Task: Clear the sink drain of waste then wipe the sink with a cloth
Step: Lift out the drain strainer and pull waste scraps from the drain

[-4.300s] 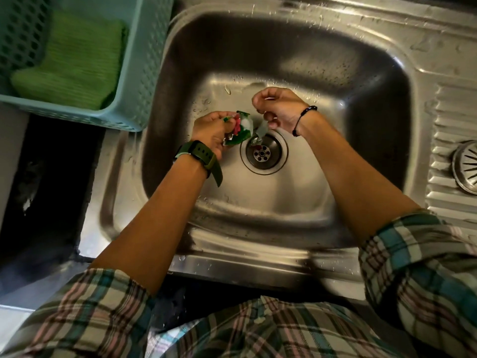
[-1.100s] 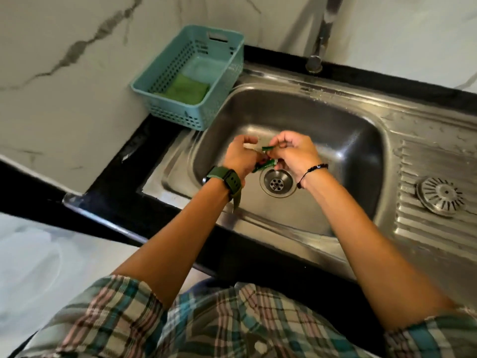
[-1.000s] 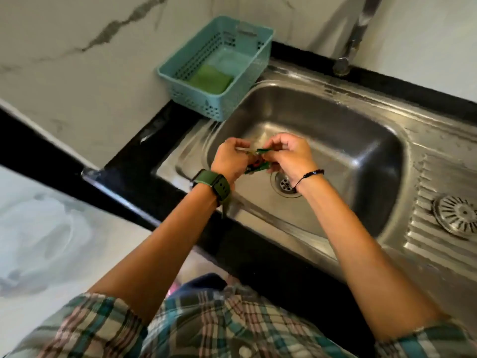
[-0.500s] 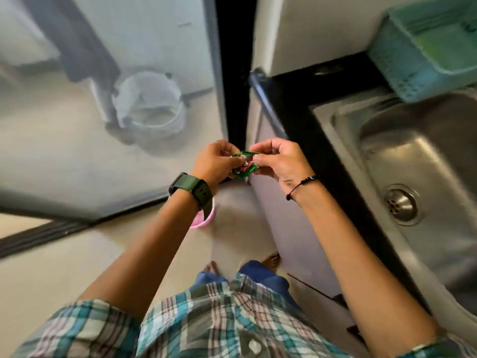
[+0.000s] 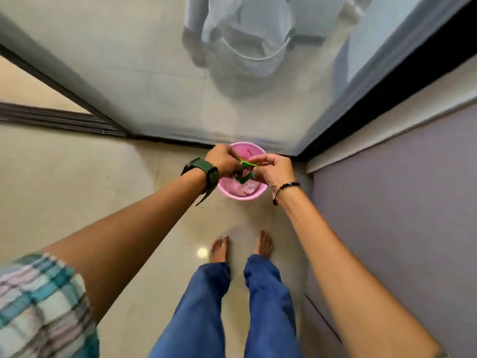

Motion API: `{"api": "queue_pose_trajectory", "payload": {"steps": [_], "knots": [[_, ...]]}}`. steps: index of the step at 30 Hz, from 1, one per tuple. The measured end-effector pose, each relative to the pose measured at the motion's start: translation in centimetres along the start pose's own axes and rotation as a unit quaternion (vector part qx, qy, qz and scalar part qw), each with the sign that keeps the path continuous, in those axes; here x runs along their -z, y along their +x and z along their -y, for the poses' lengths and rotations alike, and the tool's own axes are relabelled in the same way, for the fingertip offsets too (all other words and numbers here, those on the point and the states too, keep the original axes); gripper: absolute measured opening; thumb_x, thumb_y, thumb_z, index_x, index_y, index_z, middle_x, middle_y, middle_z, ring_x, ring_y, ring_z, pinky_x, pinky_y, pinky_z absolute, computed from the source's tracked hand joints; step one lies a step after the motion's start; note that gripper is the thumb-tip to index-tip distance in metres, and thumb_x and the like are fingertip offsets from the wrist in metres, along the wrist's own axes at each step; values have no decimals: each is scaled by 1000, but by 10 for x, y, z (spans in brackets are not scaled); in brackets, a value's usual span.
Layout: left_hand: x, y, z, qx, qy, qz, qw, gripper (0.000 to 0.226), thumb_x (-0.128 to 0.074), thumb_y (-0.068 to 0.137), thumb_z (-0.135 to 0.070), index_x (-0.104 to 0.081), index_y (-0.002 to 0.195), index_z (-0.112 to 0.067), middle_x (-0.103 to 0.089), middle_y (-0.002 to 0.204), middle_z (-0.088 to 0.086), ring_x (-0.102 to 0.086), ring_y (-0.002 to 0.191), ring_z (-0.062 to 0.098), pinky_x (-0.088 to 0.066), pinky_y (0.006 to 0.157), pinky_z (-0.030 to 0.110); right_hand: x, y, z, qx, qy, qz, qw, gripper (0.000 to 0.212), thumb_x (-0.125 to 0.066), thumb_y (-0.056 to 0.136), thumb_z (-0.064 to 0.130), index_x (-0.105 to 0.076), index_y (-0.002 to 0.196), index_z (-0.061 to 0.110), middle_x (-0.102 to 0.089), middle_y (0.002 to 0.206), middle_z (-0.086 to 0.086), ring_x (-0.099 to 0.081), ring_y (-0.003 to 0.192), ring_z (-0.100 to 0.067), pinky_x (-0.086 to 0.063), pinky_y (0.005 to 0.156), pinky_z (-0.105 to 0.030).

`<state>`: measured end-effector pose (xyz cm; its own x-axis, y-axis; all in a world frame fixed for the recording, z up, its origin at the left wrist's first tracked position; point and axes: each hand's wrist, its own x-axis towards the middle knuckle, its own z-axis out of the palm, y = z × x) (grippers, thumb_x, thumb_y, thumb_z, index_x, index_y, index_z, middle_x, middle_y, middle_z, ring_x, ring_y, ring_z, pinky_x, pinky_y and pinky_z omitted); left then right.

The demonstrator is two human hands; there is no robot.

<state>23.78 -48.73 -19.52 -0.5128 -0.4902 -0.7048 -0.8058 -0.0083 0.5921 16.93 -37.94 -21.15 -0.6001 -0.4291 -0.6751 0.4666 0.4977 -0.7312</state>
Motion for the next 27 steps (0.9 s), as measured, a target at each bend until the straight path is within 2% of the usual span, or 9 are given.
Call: {"api": "queue_pose_trajectory", "payload": {"steps": [5,8,11,13,15,19,22,24,27], "knots": [[-49,111,81,63,-30,-2,998,26,-58,78,8,-62,101,-2,-62,101,17,-58,91,28,-49,83,34,-15,111,-95,-58,-46,46,996,47,-45,71,-26,-62,109,-3,-61,96,-15,-58,75,-24,-50,68,-27],[-81,170,127,70,-20,19,997,36,-53,81,7,-58,115,-1,-62,116,19,-58,106,31,-45,86,30,-24,166,-149,-62,-90,68,992,52,-43,74,-24,-57,118,-1,-60,101,-11,-57,86,-22,-48,66,-23],[-103,220,154,58,-15,34,998,30,-54,82,5,-58,112,3,-63,104,18,-58,87,24,-45,65,19,-34,216,-186,-72,-128,81,986,54,-44,74,-23,-56,121,0,-60,100,-9,-56,72,-13,-48,58,-13],[-112,251,166,52,0,50,997,22,-55,81,4,-61,103,3,-60,90,15,-56,78,20,-45,54,18,-41,248,-202,-76,-154,80,982,52,-48,74,-20,-56,121,1,-61,98,-9,-57,76,-18,-50,65,-18],[-119,269,174,37,23,75,996,18,-55,80,4,-61,97,0,-59,89,18,-57,83,23,-47,64,29,-47,273,-210,-72,-199,86,973,49,-53,76,-12,-56,123,3,-63,99,-11,-59,82,-23,-51,74,-29],[-118,298,163,64,114,120,984,30,-53,85,-4,-56,114,3,-59,120,22,-54,113,35,-44,90,38,-52,295,-208,-112,-291,47,949,42,-52,80,2,-55,122,3,-61,115,-18,-58,111,-38,-48,89,-39],[-139,269,209,83,185,137,970,35,-52,85,-4,-51,120,-3,-56,122,14,-49,119,30,-40,100,37,-51,275,-190,-107,-264,7,959,36,-48,81,-2,-61,114,4,-62,119,-18,-56,114,-36,-46,97,-35],[-169,193,265,149,292,165,930,41,-44,90,-8,-39,131,-11,-45,133,9,-40,127,23,-33,107,35,-46,249,-174,-108,-246,-12,963,36,-46,81,-5,-63,111,5,-63,120,-16,-55,113,-31,-43,93,-28],[-180,129,287,160,278,87,943,39,-29,97,-13,-27,136,-11,-35,139,9,-33,129,19,-26,109,29,-33,209,-142,-99,-245,-32,964,34,-44,81,-5,-67,106,3,-64,120,-16,-55,115,-31,-43,90,-28]]}}
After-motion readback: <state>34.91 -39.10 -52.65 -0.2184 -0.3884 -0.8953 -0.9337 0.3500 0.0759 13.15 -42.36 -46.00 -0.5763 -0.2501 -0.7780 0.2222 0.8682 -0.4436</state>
